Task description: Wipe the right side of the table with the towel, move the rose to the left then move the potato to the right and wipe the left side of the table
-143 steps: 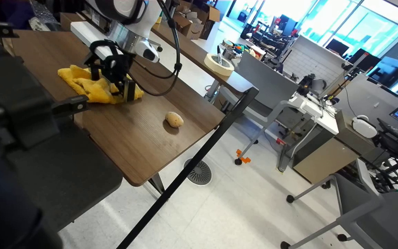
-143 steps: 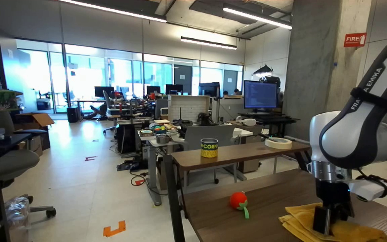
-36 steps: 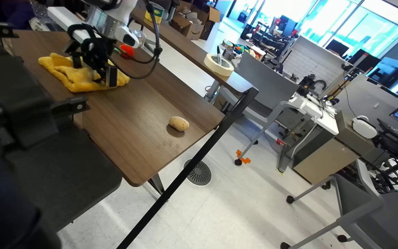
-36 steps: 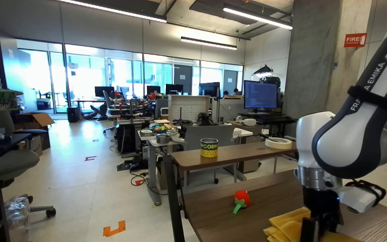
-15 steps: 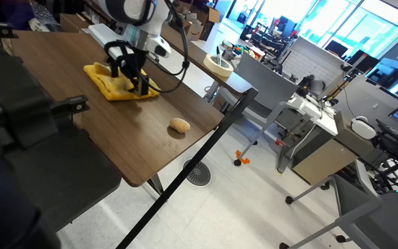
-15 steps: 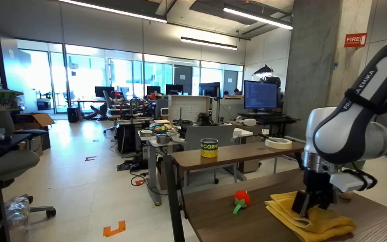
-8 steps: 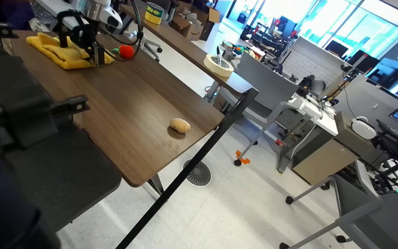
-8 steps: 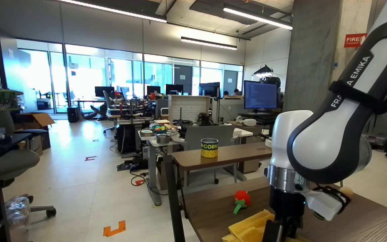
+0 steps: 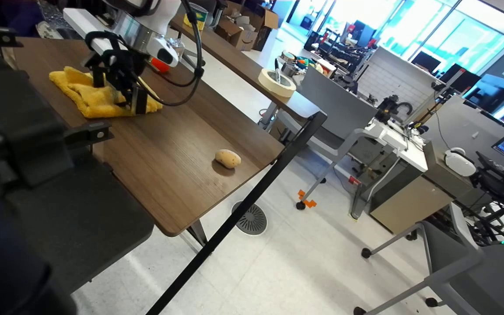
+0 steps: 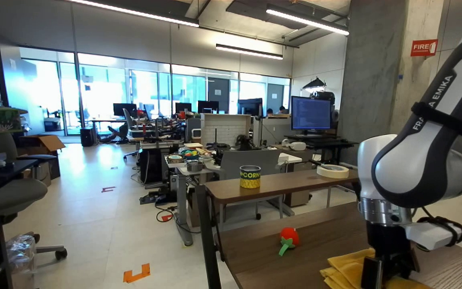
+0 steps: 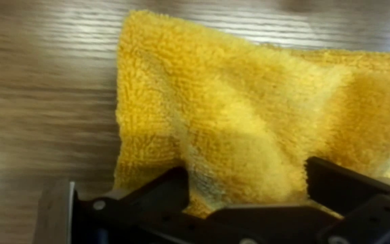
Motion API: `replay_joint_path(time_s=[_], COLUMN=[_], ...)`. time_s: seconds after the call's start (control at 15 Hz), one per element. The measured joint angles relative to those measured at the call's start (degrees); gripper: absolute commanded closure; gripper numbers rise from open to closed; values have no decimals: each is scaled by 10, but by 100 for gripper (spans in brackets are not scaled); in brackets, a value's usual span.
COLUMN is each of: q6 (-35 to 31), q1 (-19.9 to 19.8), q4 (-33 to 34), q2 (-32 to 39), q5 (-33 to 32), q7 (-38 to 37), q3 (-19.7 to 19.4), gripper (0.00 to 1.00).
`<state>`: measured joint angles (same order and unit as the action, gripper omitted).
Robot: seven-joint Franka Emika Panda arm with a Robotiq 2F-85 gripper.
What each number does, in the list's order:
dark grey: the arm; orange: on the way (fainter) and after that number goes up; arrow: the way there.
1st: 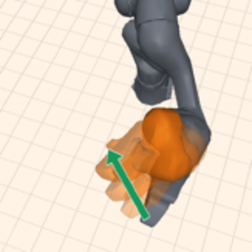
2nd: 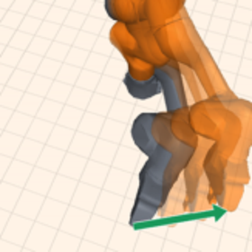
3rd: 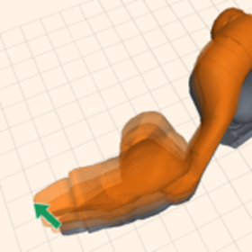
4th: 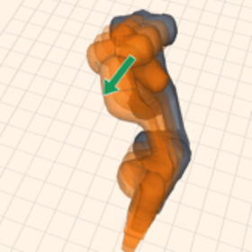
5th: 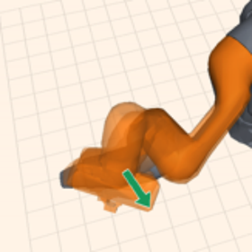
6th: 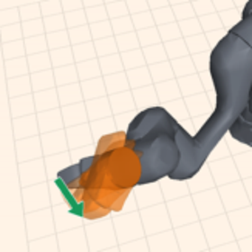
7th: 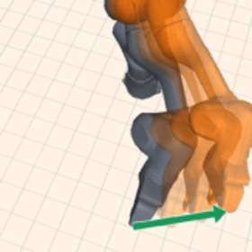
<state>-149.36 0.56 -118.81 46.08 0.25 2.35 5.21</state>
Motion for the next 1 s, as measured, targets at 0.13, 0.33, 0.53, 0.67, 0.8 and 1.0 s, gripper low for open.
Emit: replay_joint_path(time_s=[0.13, 0.33, 0.53, 0.67, 0.8, 1.0], q6=[2, -11, -85, -149, -216, -325], q1=[-12, -33, -30, -23, -16, -21], q4=[-10, -19, -65, -124, -190, -294], q2=[-6, -15, -54, -104, -160, -243], q5=[0, 0, -3, -8, -12, -12], q7=[-11, -3, 15, 25, 34, 48], q3=[-25, -29, -19, -8, 3, 33], gripper=[0, 0, 0, 0, 0, 0])
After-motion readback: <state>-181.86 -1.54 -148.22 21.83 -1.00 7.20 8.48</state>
